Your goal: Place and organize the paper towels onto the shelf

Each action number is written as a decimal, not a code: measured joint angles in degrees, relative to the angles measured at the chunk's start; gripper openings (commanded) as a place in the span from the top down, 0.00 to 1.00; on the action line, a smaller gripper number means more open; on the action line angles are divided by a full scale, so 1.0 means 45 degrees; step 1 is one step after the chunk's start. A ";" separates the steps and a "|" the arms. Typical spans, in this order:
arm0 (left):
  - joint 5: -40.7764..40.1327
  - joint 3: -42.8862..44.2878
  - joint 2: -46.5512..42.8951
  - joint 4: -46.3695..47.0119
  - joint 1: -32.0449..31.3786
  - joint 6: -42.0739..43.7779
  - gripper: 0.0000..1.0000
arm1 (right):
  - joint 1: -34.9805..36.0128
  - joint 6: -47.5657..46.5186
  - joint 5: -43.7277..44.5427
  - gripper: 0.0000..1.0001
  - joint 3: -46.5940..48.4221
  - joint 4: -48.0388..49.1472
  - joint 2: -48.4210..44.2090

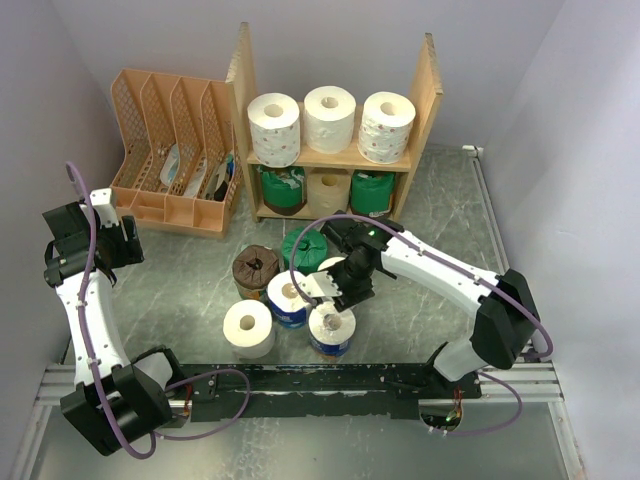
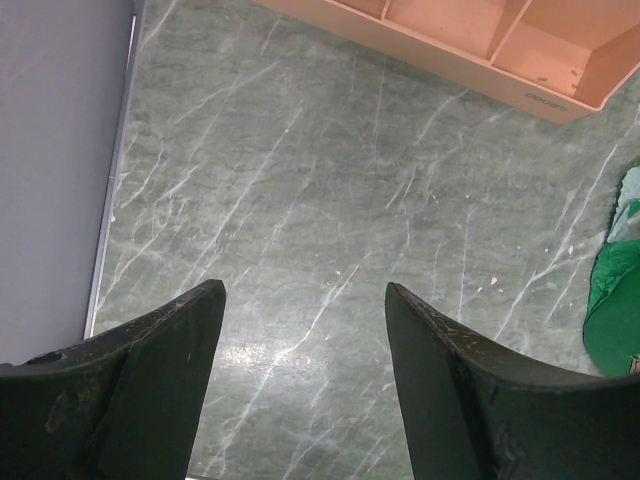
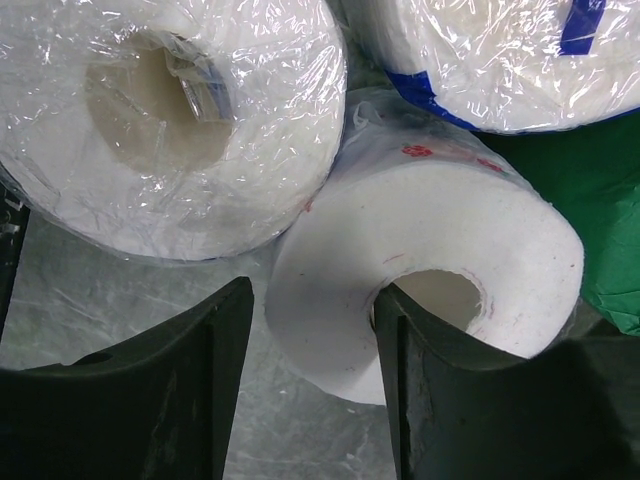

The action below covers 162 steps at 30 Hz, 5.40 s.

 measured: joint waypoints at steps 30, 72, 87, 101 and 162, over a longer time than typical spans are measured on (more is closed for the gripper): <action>0.0005 0.0000 0.0000 0.0000 0.0000 0.0000 0.23 | 0.0000 0.1520 0.2142 1.00 0.6892 -0.2633 0.0865; 0.0350 0.0000 -0.0063 0.0000 0.0000 0.0010 0.23 | -0.1608 0.5605 0.5527 1.00 1.3250 -0.3881 0.1574; 0.0549 0.0000 -0.0219 -0.0005 0.0000 0.0112 0.23 | -0.4852 0.5081 0.3298 1.00 1.4460 -0.4177 0.2273; 0.0617 0.0000 -0.0398 0.0000 0.0000 0.0117 0.23 | -0.4852 0.4823 0.3361 1.00 1.6048 -0.4454 0.3434; 0.0772 0.0000 -0.0510 0.0000 0.0000 0.0117 0.23 | -0.4847 0.1530 0.4799 0.82 1.6806 -0.3473 0.4386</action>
